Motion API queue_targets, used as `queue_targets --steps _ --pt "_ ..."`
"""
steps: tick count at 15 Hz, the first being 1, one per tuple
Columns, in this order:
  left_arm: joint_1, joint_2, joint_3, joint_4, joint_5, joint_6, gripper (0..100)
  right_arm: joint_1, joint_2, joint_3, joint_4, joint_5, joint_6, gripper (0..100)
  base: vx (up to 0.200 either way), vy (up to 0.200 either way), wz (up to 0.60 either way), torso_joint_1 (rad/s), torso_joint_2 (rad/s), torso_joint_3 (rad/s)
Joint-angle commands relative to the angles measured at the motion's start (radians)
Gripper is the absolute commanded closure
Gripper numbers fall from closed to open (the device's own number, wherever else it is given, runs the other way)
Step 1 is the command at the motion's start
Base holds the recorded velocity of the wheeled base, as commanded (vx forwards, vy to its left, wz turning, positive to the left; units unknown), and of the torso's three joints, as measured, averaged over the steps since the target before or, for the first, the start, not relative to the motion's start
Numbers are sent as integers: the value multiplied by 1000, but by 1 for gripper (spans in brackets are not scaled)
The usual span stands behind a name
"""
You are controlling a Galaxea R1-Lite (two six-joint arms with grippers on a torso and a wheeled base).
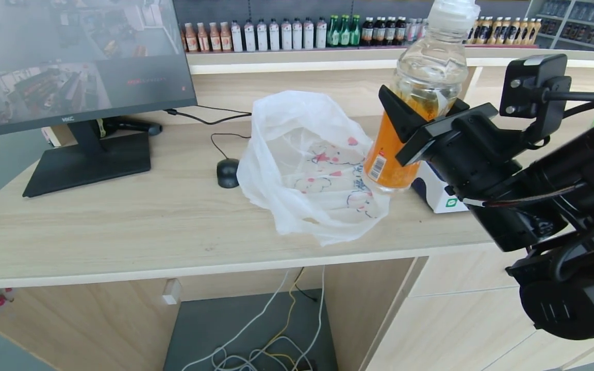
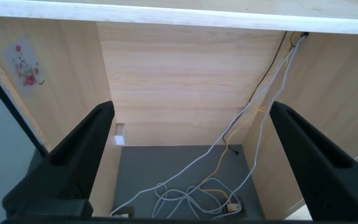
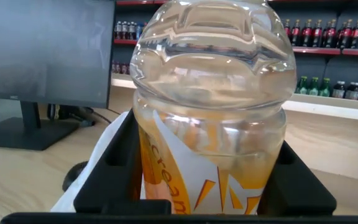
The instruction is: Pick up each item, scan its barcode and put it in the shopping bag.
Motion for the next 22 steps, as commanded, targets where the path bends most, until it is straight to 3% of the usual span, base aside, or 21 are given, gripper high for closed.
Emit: queue_targets --steps 1,4,14,22 --pt "0 0 0 0 0 0 0 1 0 -1 -1 0 1 100 0 200 0 -2 2 7" --pt "0 0 0 0 0 0 0 1 5 -6 -1 0 -1 100 0 200 0 1 2 2" --pt "0 0 0 0 0 4 0 -25 56 -73 -1 -1 9 100 0 0 0 0 0 0" --pt "0 0 0 0 0 3 0 -64 165 -216 -1 -3 19 100 0 0 0 0 0 0"
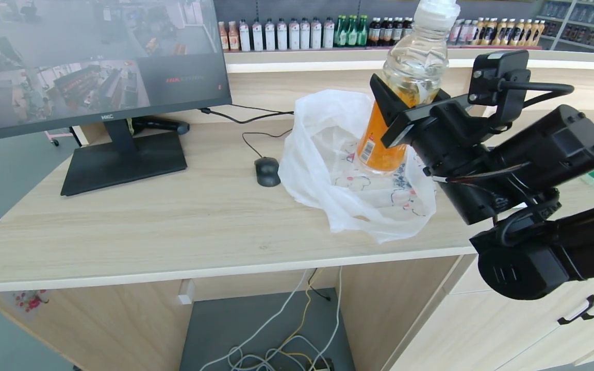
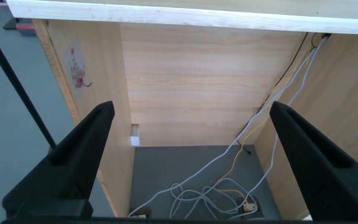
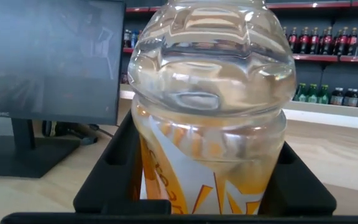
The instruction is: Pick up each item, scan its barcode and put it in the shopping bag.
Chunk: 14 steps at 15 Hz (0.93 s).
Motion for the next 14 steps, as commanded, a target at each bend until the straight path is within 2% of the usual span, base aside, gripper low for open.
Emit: queue_targets --steps 1,14 --pt "1 0 0 0 0 -1 0 -18 57 -71 -2 -1 0 100 0 0 0 0 0 0" --pt "1 0 0 0 0 0 0 -36 233 -166 -2 -1 1 100 0 0 0 0 0 0"
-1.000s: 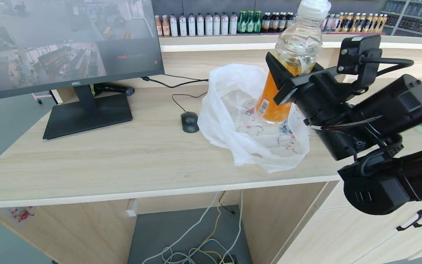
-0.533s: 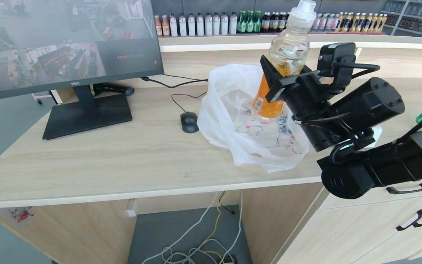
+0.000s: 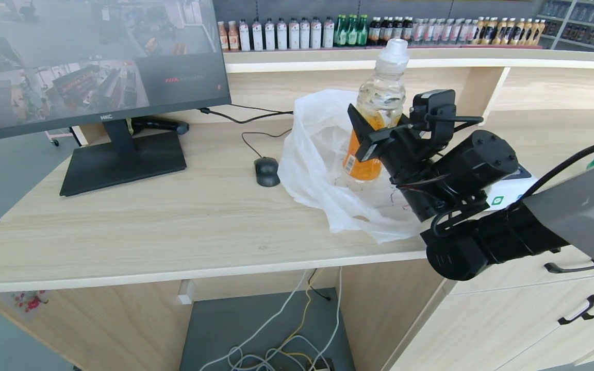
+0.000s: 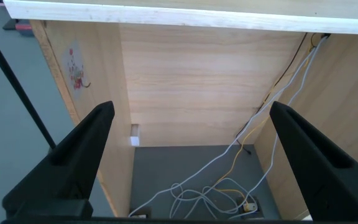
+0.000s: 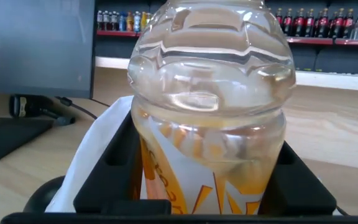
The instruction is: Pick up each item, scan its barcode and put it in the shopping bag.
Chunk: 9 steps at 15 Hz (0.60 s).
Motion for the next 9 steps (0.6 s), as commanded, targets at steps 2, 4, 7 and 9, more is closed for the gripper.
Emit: queue_targets --steps 2,4,7,9 --pt "1 0 0 0 0 1 0 -1 32 -4 -2 -1 0 100 0 0 0 0 0 0" --pt "1 0 0 0 0 -1 0 1 36 -4 -2 -1 0 100 0 0 0 0 0 0" --pt "1 0 0 0 0 -1 0 1 42 -4 -2 -1 0 100 0 0 0 0 0 0" --pt "1 0 0 0 0 1 0 1 44 -4 -2 -1 0 100 0 0 0 0 0 0"
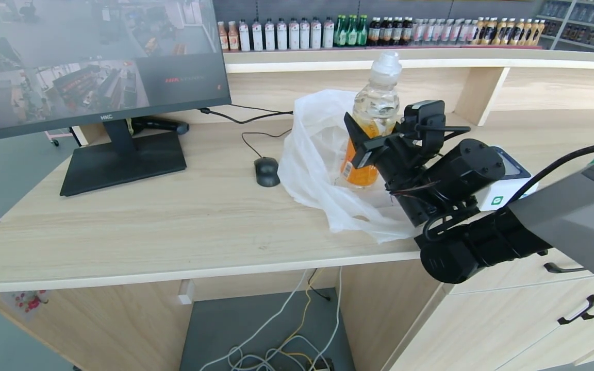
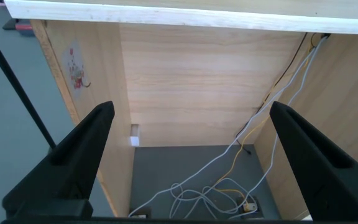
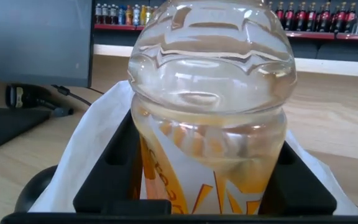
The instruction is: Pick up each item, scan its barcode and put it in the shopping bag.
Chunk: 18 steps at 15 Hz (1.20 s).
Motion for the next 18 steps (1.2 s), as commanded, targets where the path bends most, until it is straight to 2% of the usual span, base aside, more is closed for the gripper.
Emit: queue_targets --steps 1,18 --pt "1 0 0 0 0 -1 0 2 6 7 4 0 0 100 0 0 0 0 0 0" --pt "1 0 0 0 0 0 0 2 29 22 4 -2 15 100 0 0 0 0 0 0"
